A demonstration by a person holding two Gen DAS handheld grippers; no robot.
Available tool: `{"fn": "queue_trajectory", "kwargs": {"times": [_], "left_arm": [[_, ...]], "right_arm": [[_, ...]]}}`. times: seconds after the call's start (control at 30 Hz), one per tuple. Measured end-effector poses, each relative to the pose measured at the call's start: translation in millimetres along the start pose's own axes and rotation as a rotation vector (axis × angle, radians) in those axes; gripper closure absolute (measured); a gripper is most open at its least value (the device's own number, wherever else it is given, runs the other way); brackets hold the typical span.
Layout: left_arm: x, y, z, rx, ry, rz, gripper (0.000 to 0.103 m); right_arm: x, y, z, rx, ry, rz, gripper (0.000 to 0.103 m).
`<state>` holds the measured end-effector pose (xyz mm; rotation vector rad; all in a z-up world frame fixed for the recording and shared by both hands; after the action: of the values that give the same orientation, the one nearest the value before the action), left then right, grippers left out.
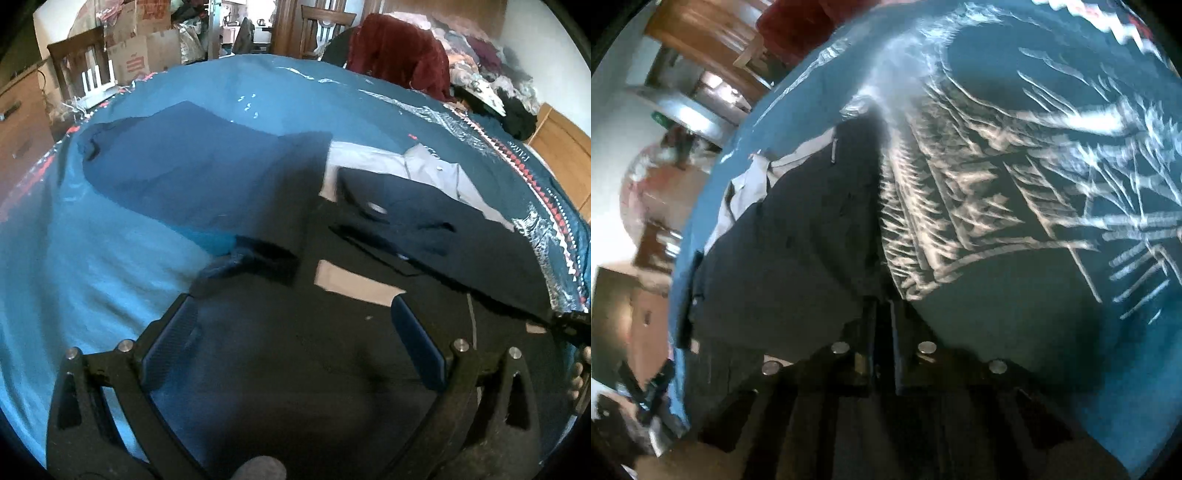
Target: Fold large clothes
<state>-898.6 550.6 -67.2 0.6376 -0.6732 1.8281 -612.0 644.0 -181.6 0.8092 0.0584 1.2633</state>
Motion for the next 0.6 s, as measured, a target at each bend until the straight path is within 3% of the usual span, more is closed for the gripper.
{"fn": "queue_trajectory", "kwargs": {"times": [0.13, 0.2, 0.27, 0.37, 0.47, 0.6], "left_arm": [[5, 36, -8, 0.046, 0.012, 0.038, 0.0], [12, 67, -4, 0.072, -0.005, 0.06, 0.0], [24, 105, 3, 0.106, -0.033, 0.092, 0.0], [41, 183, 9, 0.159, -0.079, 0.22, 0.001], [58, 244, -1, 0.203, -0.088, 0.286, 0.001], [82, 270, -40, 0.082, -0.046, 0.371, 0.003]], "right_arm": [[0, 13, 0, -0.042, 0.003, 0.075, 0.083], [5, 9, 13, -0.083, -0.025, 0.081, 0.065], [9, 1, 37, -0.139, -0.067, 0.097, 0.053], [2, -7, 65, -0.142, -0.088, 0.058, 0.052], [-7, -5, 82, -0.121, -0.108, -0.003, 0.049], [-17, 18, 77, -0.079, -0.099, -0.027, 0.048]]}}
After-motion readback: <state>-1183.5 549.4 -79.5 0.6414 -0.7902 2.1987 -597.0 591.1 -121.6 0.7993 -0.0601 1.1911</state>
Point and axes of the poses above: each gripper's, at about its wrist camera, not at the fingertips, and z roughly against the way its jaws point, y to its left, x to its top, the point moved 10 cm from there along -z, roughly the way its jaws point, and after that the axes turned 6 degrees about -y, right-handed, at the moved point
